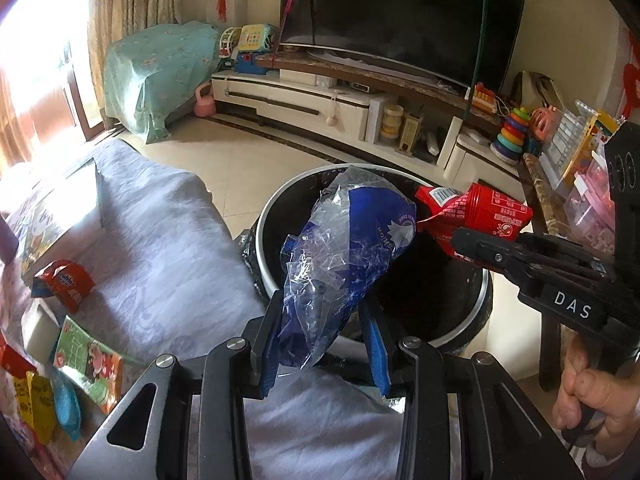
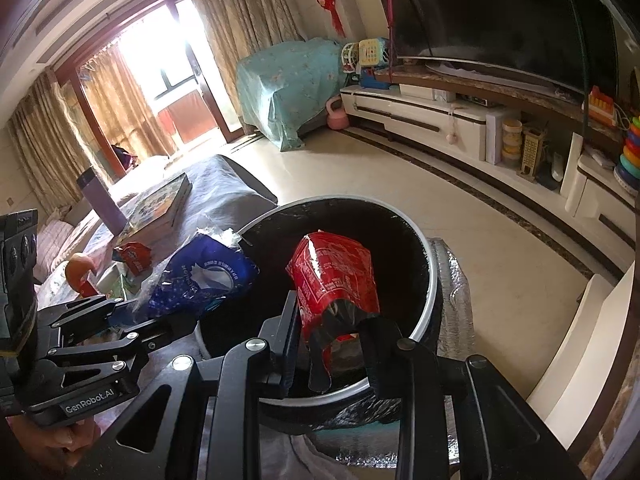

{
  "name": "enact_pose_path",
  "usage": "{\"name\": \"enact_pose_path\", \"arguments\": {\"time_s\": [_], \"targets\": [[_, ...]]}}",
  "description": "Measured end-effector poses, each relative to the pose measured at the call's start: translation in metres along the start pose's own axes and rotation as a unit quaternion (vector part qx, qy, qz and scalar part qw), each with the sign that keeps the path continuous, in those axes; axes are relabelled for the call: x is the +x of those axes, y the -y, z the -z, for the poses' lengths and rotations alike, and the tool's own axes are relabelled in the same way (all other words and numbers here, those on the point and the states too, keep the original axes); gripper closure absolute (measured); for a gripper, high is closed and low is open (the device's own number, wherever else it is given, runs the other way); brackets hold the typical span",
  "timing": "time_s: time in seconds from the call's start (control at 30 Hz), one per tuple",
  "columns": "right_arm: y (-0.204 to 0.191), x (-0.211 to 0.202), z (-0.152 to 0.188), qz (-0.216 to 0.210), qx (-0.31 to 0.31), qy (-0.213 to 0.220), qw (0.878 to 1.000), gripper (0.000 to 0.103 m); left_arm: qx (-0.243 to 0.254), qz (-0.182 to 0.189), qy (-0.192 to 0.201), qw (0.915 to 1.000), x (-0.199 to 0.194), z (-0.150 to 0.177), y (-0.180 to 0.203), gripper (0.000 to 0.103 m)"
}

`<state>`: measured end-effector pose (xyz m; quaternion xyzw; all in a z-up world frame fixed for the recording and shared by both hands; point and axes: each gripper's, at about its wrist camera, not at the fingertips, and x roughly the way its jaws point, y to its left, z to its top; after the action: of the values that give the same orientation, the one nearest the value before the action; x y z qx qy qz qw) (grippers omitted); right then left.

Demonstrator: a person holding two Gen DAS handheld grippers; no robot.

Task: Collect trash
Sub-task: 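Carry both items over the bin and open both tools to release them, then move both open tools back over the table toward the yellow packet and green carton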

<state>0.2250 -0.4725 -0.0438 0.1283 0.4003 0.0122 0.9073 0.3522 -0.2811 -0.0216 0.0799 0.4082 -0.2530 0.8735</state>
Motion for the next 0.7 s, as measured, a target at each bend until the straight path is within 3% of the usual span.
{"name": "enact_pose_path", "arguments": {"time_s": [0.17,0.27,0.3,0.4,0.5,0.7], "targets": [[0.003,0.005,-0.003,0.0,-0.001,-0.006,1.0,0.072,0.003,-0.003,-0.003,1.0,0.006,-0.003,0.004,0.067],[0.005,0.009,-0.004,0.0,0.001,-0.008,1.0,0.072,0.004,-0.009,-0.005,0.9999,0.009,-0.006,0.006,0.063],[0.006,0.01,-0.005,0.0,0.002,-0.01,1.0,0.071,0.003,-0.012,-0.009,0.9999,0.011,-0.006,0.006,0.058],[0.006,0.012,-0.006,-0.002,0.003,-0.013,1.0,0.059,-0.006,-0.016,-0.012,0.9998,0.013,-0.007,0.005,0.042],[0.008,0.012,-0.007,-0.005,0.004,-0.014,1.0,0.039,-0.014,-0.015,-0.011,0.9997,0.01,-0.006,0.004,0.038],[0.009,0.004,-0.004,-0.013,0.016,-0.009,1.0,0.031,-0.026,-0.019,-0.002,0.9995,-0.005,0.013,-0.002,0.033]]}}
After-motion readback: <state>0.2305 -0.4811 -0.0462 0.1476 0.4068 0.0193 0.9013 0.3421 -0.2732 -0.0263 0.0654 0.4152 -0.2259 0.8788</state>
